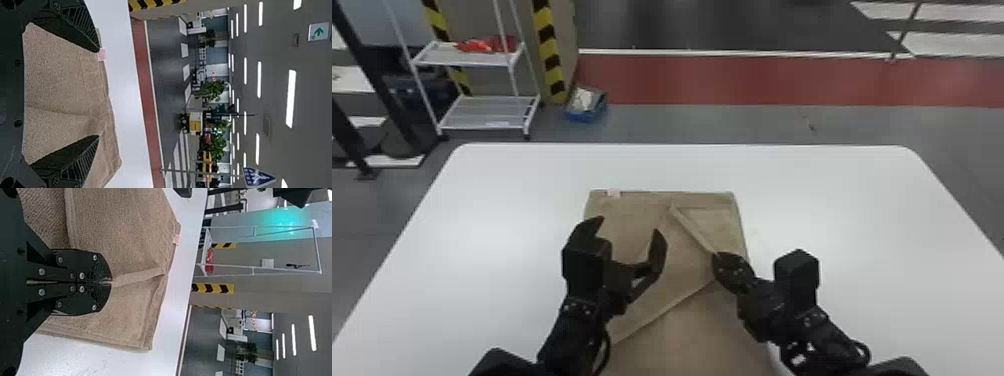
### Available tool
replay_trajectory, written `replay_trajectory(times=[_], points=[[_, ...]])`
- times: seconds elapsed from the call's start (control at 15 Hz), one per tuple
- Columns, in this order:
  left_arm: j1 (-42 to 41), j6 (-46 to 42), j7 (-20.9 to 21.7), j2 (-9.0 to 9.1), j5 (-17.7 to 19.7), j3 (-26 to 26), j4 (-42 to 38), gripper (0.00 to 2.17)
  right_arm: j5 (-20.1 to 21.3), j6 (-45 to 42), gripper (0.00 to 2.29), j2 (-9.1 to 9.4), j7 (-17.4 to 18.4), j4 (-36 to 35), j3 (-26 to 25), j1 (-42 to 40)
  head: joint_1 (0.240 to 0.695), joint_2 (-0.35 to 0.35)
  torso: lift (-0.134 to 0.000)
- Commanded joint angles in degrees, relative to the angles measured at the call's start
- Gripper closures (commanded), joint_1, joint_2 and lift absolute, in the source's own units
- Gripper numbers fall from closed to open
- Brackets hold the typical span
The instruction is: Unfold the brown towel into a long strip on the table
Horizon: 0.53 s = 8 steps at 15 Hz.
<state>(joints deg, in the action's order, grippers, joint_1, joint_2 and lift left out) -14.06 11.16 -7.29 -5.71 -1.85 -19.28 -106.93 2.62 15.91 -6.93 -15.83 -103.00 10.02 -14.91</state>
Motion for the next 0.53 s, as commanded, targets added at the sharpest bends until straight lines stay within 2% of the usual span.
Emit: replay_trajectory(times=[0.0, 0.07, 0.33, 0.47], points=[[0.0, -0.1, 0.0, 0.0, 0.0, 0.0, 0.1, 0.11, -0.2, 0.0, 1.49, -0.02, -0.1, -0.2, 0.1, 0.1, 0.695, -0.029, -0.117], [0.0, 0.0, 0.0, 0.0, 0.0, 0.1, 0.1, 0.11, -0.7, -0.1, 1.65, -0.02, -0.1, -0.3, -0.2, 0.1, 0.695, -0.029, -0.117], [0.0, -0.1, -0.2, 0.0, 0.1, 1.2, 0.5, 0.11, -3.1, -0.7, 1.65, -0.02, -0.3, -2.4, -4.1, -0.2, 0.695, -0.031, -0.117], [0.0, -0.1, 0.2, -0.09, 0.5, 2.1, 0.6, 0.11, -3.4, -0.8, 1.65, -0.1, -1.0, -4.4, -8.4, -1.1, 0.695, -0.048, -0.117]])
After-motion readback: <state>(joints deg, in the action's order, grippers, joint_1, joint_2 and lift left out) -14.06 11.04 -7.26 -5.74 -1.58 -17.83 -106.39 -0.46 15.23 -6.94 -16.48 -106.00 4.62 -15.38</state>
